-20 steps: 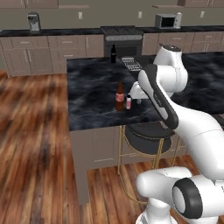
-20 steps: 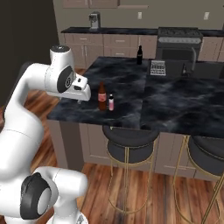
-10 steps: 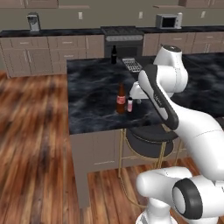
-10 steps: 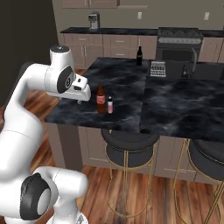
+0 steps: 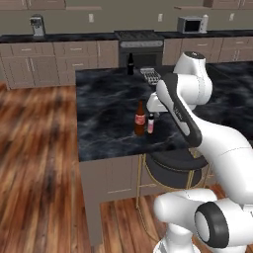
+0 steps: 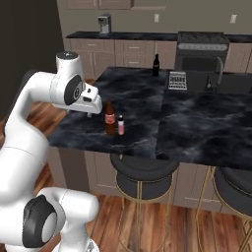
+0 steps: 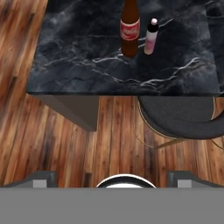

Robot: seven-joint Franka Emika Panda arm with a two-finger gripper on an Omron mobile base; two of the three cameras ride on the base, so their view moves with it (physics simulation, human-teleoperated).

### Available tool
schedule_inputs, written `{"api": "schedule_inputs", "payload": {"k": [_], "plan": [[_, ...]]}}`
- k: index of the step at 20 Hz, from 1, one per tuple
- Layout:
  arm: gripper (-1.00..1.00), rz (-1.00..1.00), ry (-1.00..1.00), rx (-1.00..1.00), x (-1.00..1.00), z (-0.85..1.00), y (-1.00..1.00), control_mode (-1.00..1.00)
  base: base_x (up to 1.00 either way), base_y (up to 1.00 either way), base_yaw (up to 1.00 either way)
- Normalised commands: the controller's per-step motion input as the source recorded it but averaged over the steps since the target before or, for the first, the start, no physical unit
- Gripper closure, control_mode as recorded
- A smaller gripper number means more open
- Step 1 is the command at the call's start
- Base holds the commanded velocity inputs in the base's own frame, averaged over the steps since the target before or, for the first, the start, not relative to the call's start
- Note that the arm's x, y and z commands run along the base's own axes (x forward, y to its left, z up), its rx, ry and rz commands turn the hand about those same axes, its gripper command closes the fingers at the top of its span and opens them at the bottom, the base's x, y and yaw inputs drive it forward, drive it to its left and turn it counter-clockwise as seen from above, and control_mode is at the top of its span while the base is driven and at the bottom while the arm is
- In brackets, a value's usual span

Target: Place the large bottle from the dining counter next to the other large bottle outside the sink, and place the small bottle from the dining counter next to the other small bottle inside the sink.

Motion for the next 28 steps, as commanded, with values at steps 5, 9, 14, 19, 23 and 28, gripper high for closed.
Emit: {"api": "schedule_inputs", "payload": {"k": [5,9,14,19,23,28], "plan": [[-1.0,0.0,0.0,0.0,0.0,0.0,0.0,1.0,0.42,0.0,0.0],[-1.0,0.0,0.0,0.0,0.0,0.0,0.0,1.0,0.4,0.0,0.0],[-1.0,0.0,0.0,0.0,0.0,0.0,0.0,1.0,0.34,0.0,0.0],[-1.0,0.0,0.0,0.0,0.0,0.0,0.0,1.0,0.16,0.0,0.0],[-1.0,0.0,0.0,0.0,0.0,-0.09,0.0,-1.0,0.0,0.0,0.0],[-1.0,0.0,-0.04,-0.03,0.0,-0.16,0.0,-1.0,0.0,0.0,0.0]]}}
